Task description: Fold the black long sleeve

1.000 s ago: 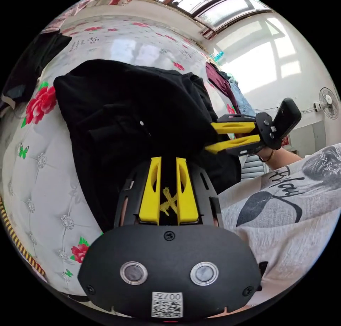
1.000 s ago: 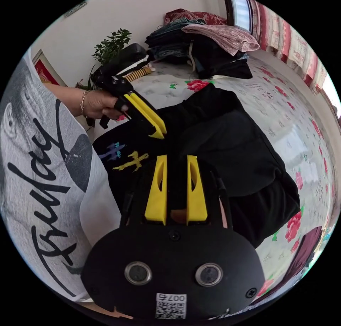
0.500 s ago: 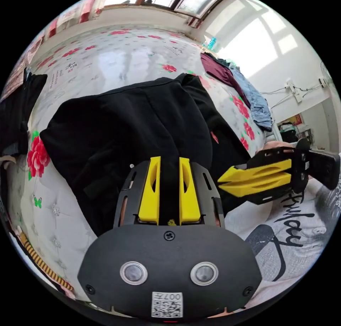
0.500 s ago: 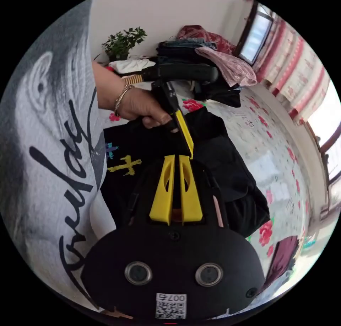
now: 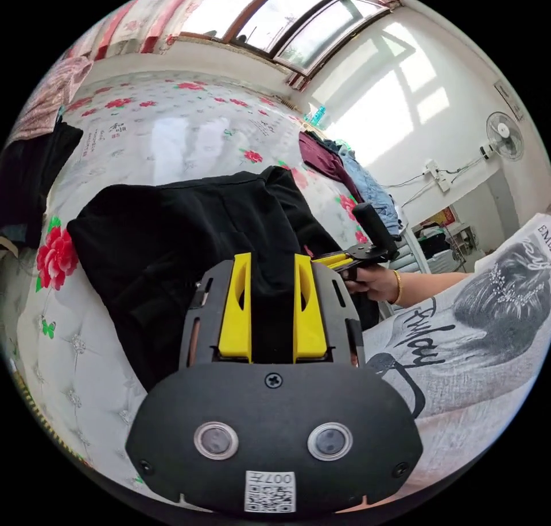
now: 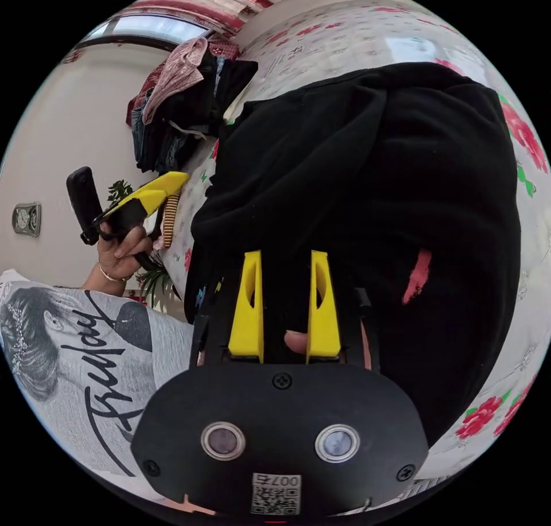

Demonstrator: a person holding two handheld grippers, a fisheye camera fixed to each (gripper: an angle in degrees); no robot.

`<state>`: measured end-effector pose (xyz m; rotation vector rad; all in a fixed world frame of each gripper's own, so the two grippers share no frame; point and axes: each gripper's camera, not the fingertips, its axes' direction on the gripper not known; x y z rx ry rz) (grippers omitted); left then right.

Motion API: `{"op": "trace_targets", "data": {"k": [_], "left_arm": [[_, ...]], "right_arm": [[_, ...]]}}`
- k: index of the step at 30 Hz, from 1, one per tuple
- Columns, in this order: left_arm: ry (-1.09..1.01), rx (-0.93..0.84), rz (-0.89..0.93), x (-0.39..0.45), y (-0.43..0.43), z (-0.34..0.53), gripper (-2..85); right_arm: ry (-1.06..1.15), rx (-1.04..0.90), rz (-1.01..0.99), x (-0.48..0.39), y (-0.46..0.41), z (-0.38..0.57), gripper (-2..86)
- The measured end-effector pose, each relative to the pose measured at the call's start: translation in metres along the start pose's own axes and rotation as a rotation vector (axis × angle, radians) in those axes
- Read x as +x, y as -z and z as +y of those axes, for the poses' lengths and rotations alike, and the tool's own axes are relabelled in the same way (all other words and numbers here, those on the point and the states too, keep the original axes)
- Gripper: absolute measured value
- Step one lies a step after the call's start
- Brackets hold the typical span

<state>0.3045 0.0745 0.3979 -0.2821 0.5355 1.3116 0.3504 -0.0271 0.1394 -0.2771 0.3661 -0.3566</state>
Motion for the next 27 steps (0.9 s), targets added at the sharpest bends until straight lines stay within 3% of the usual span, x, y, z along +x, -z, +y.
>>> {"op": "trace_targets", "data": {"k": [4, 6, 12, 14, 16, 18, 21, 24, 27], "left_arm": [[-0.047, -0.244, 0.004, 0.006, -0.05, 0.01, 8.7], [-0.054, -0.283, -0.025, 0.008, -0.06, 0.012, 4.6], [-0.116, -0.034, 0.123, 0.025, -0.014, -0.012, 1.5], [-0.144, -0.023, 0.114, 0.029, -0.006, -0.015, 1.4], [-0.181, -0.047, 0.115, 0.033, -0.005, -0.016, 1.4], [-0.186, -0.061, 0.131, 0.035, -0.009, -0.017, 1.5], [-0.215, -0.061, 0.184, 0.042, -0.015, -0.024, 1.5], [-0.285, -0.196, 0.198, 0.054, -0.038, -0.033, 2.2], [-0.288, -0.307, 0.188, 0.046, -0.077, -0.023, 3.1]], "right_arm": [[-0.045, 0.042, -0.096, 0.012, -0.009, 0.005, 1.9], [-0.08, 0.054, -0.132, 0.02, -0.01, 0.008, 1.0], [-0.069, 0.152, -0.251, 0.026, 0.009, 0.022, 0.9], [-0.01, 0.163, -0.169, 0.015, 0.015, 0.026, 0.9], [0.097, 0.156, -0.004, -0.006, 0.012, 0.027, 0.8], [0.148, 0.141, 0.008, -0.019, 0.002, 0.019, 0.8], [0.246, 0.161, -0.149, -0.051, -0.008, -0.005, 0.6], [0.233, 0.217, -0.324, -0.063, -0.014, -0.02, 1.4], [0.131, 0.107, -0.299, -0.042, -0.045, -0.016, 2.3]]}}
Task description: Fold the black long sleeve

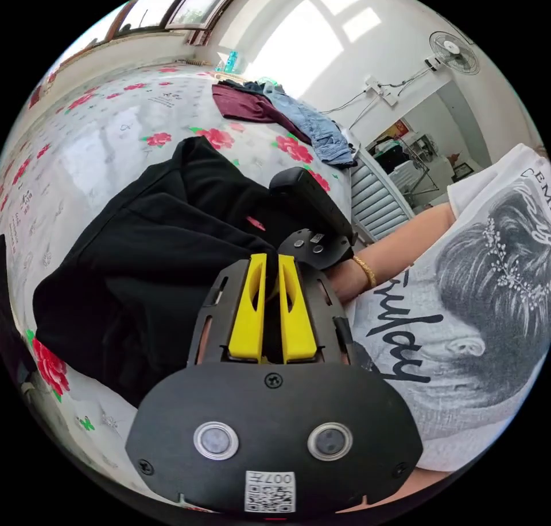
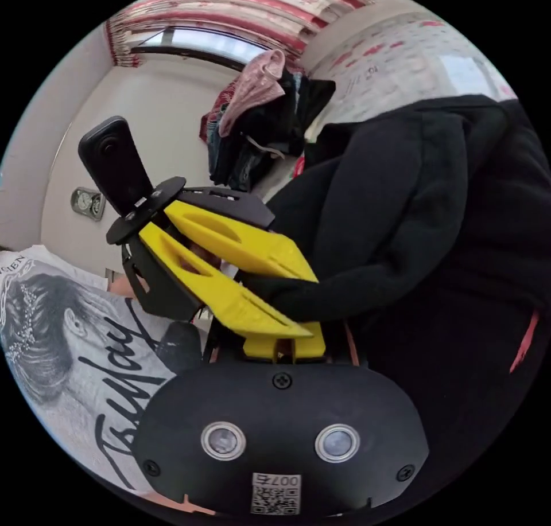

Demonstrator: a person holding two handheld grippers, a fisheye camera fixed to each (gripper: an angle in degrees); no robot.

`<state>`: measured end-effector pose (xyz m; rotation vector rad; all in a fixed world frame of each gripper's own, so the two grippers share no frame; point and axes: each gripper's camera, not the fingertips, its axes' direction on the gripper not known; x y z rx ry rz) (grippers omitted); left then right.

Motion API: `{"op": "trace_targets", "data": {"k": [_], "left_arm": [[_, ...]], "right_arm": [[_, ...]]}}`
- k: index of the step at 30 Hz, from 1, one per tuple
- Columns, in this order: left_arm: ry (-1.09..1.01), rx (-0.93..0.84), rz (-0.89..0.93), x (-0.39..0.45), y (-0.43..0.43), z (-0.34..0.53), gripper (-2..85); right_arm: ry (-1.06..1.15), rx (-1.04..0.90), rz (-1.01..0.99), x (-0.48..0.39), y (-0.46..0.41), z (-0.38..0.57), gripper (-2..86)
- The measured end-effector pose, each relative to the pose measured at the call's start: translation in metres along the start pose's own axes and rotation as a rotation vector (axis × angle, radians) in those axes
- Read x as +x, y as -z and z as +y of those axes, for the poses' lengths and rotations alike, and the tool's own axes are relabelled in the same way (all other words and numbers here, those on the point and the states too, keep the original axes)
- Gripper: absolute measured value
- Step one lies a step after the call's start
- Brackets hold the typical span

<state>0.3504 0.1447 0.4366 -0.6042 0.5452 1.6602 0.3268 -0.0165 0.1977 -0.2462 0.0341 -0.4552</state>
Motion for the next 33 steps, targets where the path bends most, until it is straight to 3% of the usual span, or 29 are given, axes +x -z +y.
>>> {"op": "trace_targets", "data": {"k": [2, 6, 10, 14, 17, 19, 21, 22, 26, 28, 33], "left_arm": [[0.086, -0.1, 0.012, -0.015, -0.023, 0.004, 3.8], [0.046, 0.004, 0.024, 0.004, -0.008, 0.011, 6.0], [0.102, 0.222, -0.108, 0.015, 0.038, 0.035, 4.3], [0.258, 0.307, -0.217, 0.004, 0.058, 0.056, 3.9], [0.314, 0.139, -0.217, -0.011, 0.027, 0.055, 4.2], [0.365, -0.106, -0.226, -0.027, -0.024, 0.056, 4.8], [0.376, -0.133, -0.23, -0.028, -0.033, 0.056, 5.0], [0.369, -0.128, -0.242, -0.024, -0.026, 0.055, 5.0], [0.368, -0.057, -0.29, -0.006, 0.01, 0.067, 5.9], [0.459, -0.005, -0.299, 0.004, 0.031, 0.099, 6.3], [0.767, 0.066, -0.304, 0.03, 0.055, 0.203, 7.7]], "right_arm": [[-0.07, -0.149, 0.061, 0.019, -0.019, 0.016, 2.5], [-0.062, -0.225, 0.172, 0.012, -0.004, 0.053, 0.6], [0.031, -0.008, 0.356, -0.03, 0.058, 0.056, 0.1], [0.191, 0.17, 0.484, -0.083, 0.084, 0.04, 0.7], [0.277, 0.091, 0.477, -0.098, 0.055, 0.022, 2.0], [0.256, -0.106, 0.526, -0.077, 0.001, 0.018, 2.9], [0.185, -0.307, 0.654, -0.049, -0.045, 0.025, 3.3], [0.233, -0.143, 0.63, -0.058, -0.035, 0.032, 3.5], [0.052, -0.16, 0.561, -0.053, -0.014, 0.028, 3.9], [0.024, -0.029, 0.536, -0.06, 0.024, 0.055, 4.7], [-0.16, 0.052, 0.591, -0.046, 0.097, 0.151, 7.5]]}}
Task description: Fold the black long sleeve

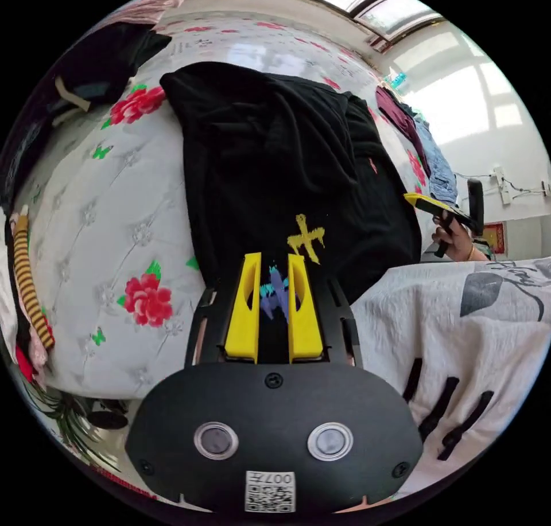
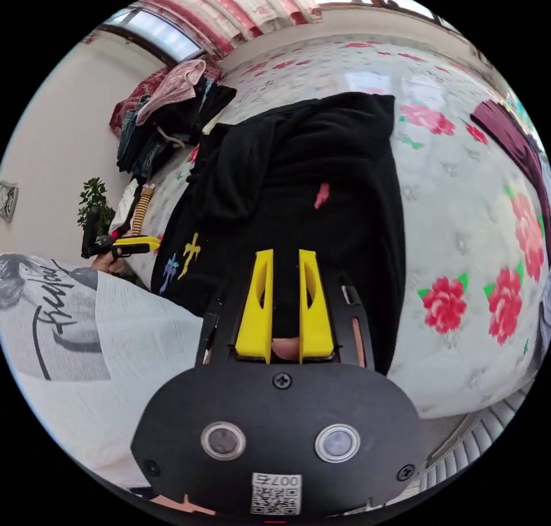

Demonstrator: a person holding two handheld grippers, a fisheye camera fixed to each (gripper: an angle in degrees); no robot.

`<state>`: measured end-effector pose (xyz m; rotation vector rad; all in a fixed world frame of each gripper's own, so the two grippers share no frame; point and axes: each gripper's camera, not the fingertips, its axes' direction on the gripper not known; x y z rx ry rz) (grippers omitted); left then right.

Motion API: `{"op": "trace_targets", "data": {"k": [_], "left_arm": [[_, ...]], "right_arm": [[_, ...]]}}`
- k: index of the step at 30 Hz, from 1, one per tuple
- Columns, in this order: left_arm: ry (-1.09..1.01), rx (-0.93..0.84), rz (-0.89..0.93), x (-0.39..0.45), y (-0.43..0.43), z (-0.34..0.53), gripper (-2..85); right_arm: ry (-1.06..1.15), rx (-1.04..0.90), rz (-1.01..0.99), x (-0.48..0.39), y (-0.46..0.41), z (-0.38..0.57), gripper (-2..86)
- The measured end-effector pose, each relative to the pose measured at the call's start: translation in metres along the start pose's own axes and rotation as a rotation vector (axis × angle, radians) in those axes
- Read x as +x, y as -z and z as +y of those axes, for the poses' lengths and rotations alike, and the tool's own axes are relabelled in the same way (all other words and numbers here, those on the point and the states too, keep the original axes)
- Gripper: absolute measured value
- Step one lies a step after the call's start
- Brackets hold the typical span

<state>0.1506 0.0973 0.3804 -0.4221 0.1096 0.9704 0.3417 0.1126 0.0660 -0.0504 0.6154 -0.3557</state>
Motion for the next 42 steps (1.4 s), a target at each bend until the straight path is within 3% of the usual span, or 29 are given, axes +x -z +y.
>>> {"op": "trace_targets", "data": {"k": [5, 7, 12, 16, 18, 21, 23, 25, 31, 34, 39, 42], "left_arm": [[0.322, 0.001, -0.036, -0.046, 0.008, 0.098, 8.9], [0.398, 0.015, 0.046, -0.055, 0.006, 0.127, 11.2], [0.313, -0.129, 0.096, -0.045, -0.027, 0.125, 13.4], [0.167, -0.297, -0.026, -0.039, -0.035, 0.107, 10.3], [0.111, -0.326, 0.083, -0.043, -0.033, 0.105, 4.1], [0.103, -0.338, 0.189, -0.058, -0.024, 0.103, 2.3], [0.111, -0.24, 0.328, -0.069, -0.004, 0.1, 1.7], [0.113, -0.05, 0.517, -0.09, 0.033, 0.088, 1.2], [0.166, 0.324, 0.701, -0.146, 0.108, 0.026, 0.8], [0.126, 0.443, 0.764, -0.155, 0.137, 0.014, 0.8], [0.079, 0.419, 0.8, -0.162, 0.143, 0.031, 1.0], [0.104, 0.379, 0.935, -0.184, 0.136, 0.038, 1.0]], "right_arm": [[-0.242, -0.127, 0.13, 0.065, 0.017, 0.1, 10.5], [-0.317, -0.19, 0.105, 0.084, 0.01, 0.136, 11.7], [-0.357, -0.299, 0.029, 0.101, -0.029, 0.159, 12.6], [-0.363, -0.356, 0.061, 0.111, -0.038, 0.157, 11.6], [-0.352, -0.381, -0.004, 0.119, -0.042, 0.159, 10.0], [-0.372, -0.393, -0.117, 0.133, -0.047, 0.163, 7.0], [-0.35, -0.339, -0.194, 0.137, -0.039, 0.16, 5.6], [-0.304, -0.166, -0.328, 0.143, -0.011, 0.147, 4.3], [-0.279, 0.249, -0.565, 0.171, 0.053, 0.08, 2.5], [-0.241, 0.311, -0.613, 0.173, 0.072, 0.065, 2.1], [-0.26, 0.299, -0.709, 0.18, 0.068, 0.09, 1.9], [-0.327, 0.311, -0.794, 0.199, 0.064, 0.104, 1.9]]}}
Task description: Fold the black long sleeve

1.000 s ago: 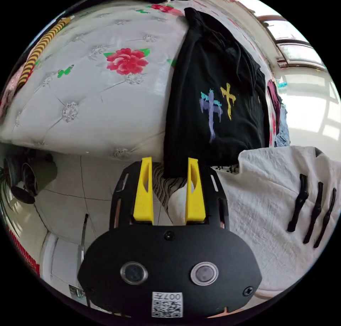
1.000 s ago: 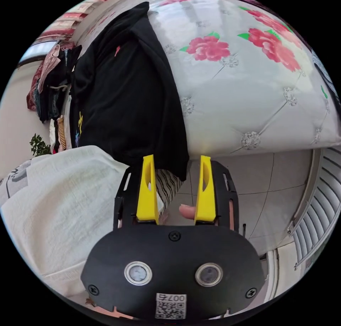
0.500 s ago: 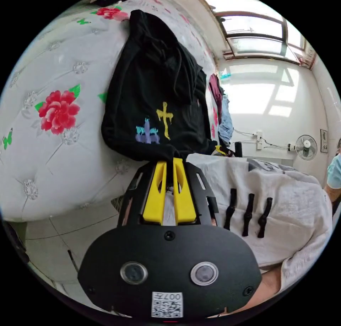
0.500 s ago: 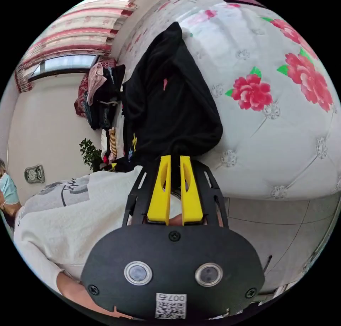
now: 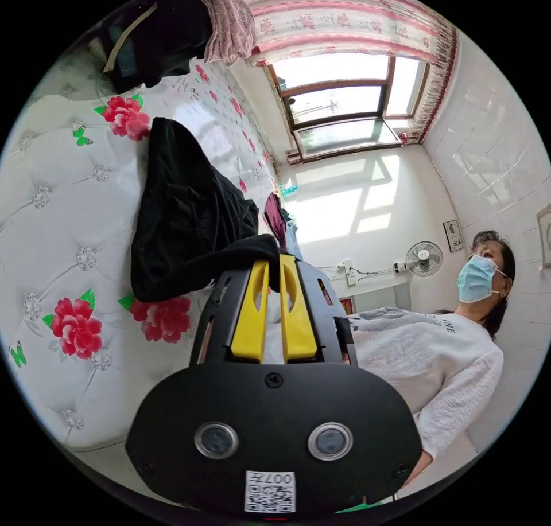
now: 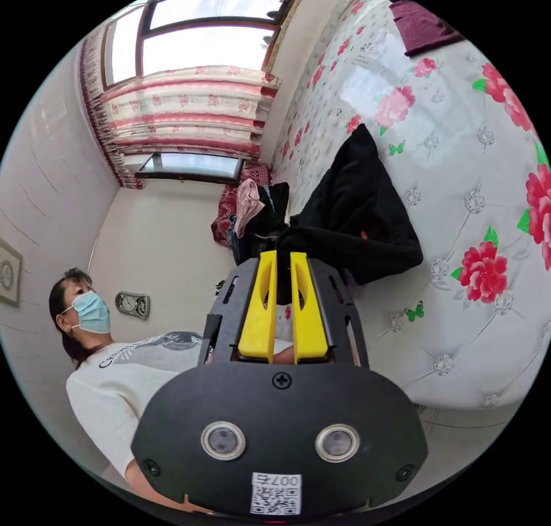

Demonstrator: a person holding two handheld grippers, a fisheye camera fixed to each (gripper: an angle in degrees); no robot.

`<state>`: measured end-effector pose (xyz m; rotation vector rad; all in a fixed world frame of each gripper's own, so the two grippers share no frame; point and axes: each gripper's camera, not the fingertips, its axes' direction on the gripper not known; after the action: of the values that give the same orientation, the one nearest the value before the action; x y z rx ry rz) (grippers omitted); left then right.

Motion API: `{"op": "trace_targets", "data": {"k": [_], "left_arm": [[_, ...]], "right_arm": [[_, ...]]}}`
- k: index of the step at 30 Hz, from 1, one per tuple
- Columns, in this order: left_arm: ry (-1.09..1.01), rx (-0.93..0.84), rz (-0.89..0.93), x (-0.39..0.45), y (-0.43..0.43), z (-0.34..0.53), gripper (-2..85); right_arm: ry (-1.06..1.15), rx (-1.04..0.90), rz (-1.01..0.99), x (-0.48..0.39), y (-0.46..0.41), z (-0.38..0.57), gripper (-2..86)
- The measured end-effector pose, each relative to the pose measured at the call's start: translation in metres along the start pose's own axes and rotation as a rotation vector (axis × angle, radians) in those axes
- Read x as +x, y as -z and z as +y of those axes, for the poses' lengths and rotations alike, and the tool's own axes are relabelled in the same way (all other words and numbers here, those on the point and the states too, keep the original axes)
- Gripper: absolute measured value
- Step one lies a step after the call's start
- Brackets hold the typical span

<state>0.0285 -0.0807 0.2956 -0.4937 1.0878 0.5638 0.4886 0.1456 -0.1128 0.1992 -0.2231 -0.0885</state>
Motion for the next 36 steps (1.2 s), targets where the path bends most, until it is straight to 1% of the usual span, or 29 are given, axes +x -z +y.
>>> {"op": "trace_targets", "data": {"k": [1, 2, 4, 6, 8, 9, 10, 11, 12, 14, 16, 19, 22, 26, 27, 29, 31, 32, 33, 34, 35, 36], "left_arm": [[0.041, -0.006, 0.072, -0.01, 0.005, -0.009, 1.1], [0.056, -0.01, 0.095, -0.014, 0.006, -0.016, 1.2], [0.035, -0.034, 0.089, -0.018, 0.004, -0.059, 2.0], [-0.027, -0.021, 0.026, -0.015, -0.004, -0.102, 3.2], [-0.077, 0.066, -0.053, -0.017, -0.014, -0.14, 6.7], [-0.071, 0.124, -0.139, -0.026, -0.02, -0.158, 9.4], [-0.004, 0.159, -0.179, -0.041, -0.027, -0.17, 11.7], [0.036, 0.164, -0.18, -0.049, -0.031, -0.173, 11.9], [0.094, 0.166, -0.173, -0.06, -0.039, -0.174, 12.2], [0.094, 0.158, -0.222, -0.067, -0.049, -0.165, 11.9], [0.084, 0.107, -0.384, -0.07, -0.058, -0.14, 11.9], [0.093, 0.067, -0.531, -0.07, -0.065, -0.093, 11.9], [0.118, 0.063, -0.64, -0.07, -0.067, -0.054, 11.8], [0.191, 0.058, -0.716, -0.083, -0.072, -0.03, 11.6], [0.223, 0.066, -0.718, -0.086, -0.073, -0.027, 11.6], [0.201, 0.118, -0.714, -0.076, -0.075, -0.027, 11.4], [0.075, 0.156, -0.744, -0.043, -0.089, -0.034, 10.9], [0.035, 0.155, -0.743, -0.034, -0.096, -0.037, 10.7], [-0.043, 0.137, -0.726, -0.018, -0.112, -0.044, 10.3], [-0.112, 0.097, -0.703, -0.003, -0.134, -0.051, 10.0], [-0.147, 0.071, -0.693, 0.003, -0.146, -0.055, 9.9], [-0.218, 0.011, -0.674, 0.014, -0.174, -0.06, 9.8]], "right_arm": [[-0.014, 0.017, -0.024, 0.004, 0.005, -0.006, 2.0], [-0.015, 0.024, -0.032, 0.005, 0.006, -0.012, 2.0], [-0.005, 0.029, -0.054, 0.001, 0.001, -0.051, 2.4], [0.032, 0.04, -0.04, -0.01, -0.013, -0.093, 2.9], [0.06, 0.133, 0.071, -0.022, -0.027, -0.131, 3.7], [0.063, 0.199, 0.152, -0.026, -0.038, -0.152, 4.3], [0.078, 0.205, 0.182, -0.024, -0.051, -0.172, 5.0], [0.072, 0.186, 0.198, -0.02, -0.059, -0.18, 5.3], [0.041, 0.165, 0.243, -0.011, -0.071, -0.188, 6.0], [0.035, 0.162, 0.335, 0.001, -0.083, -0.185, 7.1], [0.041, 0.117, 0.45, 0.021, -0.094, -0.165, 8.3], [0.015, 0.082, 0.606, 0.047, -0.096, -0.126, 9.8], [-0.063, 0.068, 0.705, 0.07, -0.088, -0.095, 11.2], [-0.175, 0.052, 0.733, 0.089, -0.087, -0.079, 12.7], [-0.192, 0.04, 0.698, 0.094, -0.09, -0.079, 12.9], [-0.207, 0.041, 0.619, 0.098, -0.097, -0.083, 13.0], [-0.227, 0.065, 0.577, 0.099, -0.105, -0.092, 12.6], [-0.244, 0.081, 0.598, 0.099, -0.104, -0.094, 12.3], [-0.274, 0.093, 0.631, 0.101, -0.102, -0.095, 11.7], [-0.282, 0.11, 0.621, 0.105, -0.098, -0.093, 11.1], [-0.285, 0.121, 0.6, 0.107, -0.094, -0.092, 10.6], [-0.289, 0.129, 0.517, 0.112, -0.087, -0.089, 9.8]]}}
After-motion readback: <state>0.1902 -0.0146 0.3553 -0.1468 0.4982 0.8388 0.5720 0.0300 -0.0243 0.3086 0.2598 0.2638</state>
